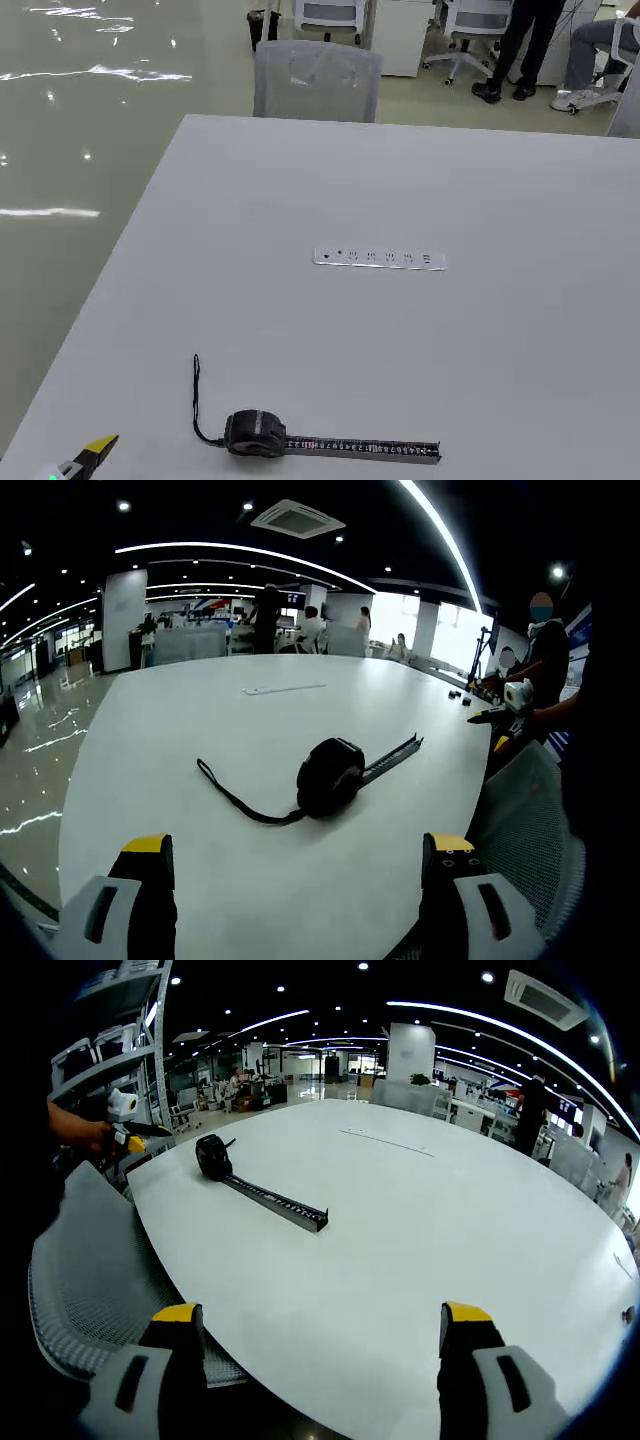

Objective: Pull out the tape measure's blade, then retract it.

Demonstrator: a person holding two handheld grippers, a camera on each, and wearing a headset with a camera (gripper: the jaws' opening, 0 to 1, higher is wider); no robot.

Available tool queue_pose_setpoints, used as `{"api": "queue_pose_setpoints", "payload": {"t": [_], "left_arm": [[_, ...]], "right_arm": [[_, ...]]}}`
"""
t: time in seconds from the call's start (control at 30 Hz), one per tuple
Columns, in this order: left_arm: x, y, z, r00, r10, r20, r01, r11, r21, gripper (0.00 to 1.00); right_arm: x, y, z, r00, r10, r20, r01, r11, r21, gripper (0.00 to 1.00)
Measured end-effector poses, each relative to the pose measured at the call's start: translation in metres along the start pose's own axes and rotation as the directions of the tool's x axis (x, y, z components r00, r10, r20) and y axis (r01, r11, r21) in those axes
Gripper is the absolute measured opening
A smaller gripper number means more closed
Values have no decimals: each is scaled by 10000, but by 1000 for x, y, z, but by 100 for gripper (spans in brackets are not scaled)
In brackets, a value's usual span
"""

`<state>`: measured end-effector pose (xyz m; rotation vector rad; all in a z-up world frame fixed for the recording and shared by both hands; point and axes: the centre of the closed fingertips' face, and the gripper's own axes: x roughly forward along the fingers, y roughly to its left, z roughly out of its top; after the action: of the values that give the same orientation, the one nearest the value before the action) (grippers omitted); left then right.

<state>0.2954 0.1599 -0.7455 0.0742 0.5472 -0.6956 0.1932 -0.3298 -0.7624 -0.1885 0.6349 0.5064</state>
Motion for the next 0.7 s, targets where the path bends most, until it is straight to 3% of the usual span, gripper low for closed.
{"api": "queue_pose_setpoints", "payload": {"t": [0.3, 0.5, 0.7], "left_arm": [[-15, 1, -5, 9992, 318, 244, -322, 9994, 153, 100], [-18, -3, -13, 9996, 281, 40, -281, 9996, 93, 100], [-20, 2, -16, 9995, 327, 11, -327, 9995, 46, 100]], "right_arm": [[-21, -4, 1, 9984, -503, 271, 490, 9978, 451, 100], [-15, 1, 4, 9995, -278, 147, 273, 9990, 359, 100], [-11, 4, 7, 9997, -163, 177, 160, 9996, 224, 100]]}}
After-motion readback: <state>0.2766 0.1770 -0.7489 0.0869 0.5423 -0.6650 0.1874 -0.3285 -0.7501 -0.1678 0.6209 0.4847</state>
